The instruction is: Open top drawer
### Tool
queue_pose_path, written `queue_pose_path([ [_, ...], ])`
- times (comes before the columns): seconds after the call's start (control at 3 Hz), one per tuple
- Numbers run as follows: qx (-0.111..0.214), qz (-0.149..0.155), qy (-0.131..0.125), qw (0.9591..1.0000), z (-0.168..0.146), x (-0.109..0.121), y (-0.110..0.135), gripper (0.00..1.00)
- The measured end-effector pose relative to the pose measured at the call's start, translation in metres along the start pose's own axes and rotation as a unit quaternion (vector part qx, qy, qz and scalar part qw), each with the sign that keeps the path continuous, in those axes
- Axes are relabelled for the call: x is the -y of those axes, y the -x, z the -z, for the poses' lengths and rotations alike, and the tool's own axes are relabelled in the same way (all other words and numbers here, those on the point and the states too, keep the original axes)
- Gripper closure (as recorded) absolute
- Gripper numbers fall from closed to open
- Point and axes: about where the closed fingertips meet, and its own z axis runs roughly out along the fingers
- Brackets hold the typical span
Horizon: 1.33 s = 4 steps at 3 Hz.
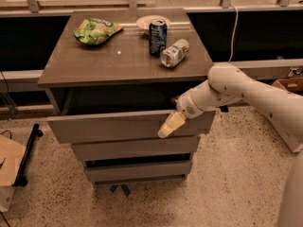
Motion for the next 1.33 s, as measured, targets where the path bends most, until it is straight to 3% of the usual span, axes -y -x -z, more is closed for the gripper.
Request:
queue_pose_path([
  [1.0,0.000,0.000,0.000,1.0000,0.003,-0.001,0.003,0.72],
  [1.33,-0.017,-0.010,0.006,0.9998,0.011,-0.010,-0.015,0.73],
])
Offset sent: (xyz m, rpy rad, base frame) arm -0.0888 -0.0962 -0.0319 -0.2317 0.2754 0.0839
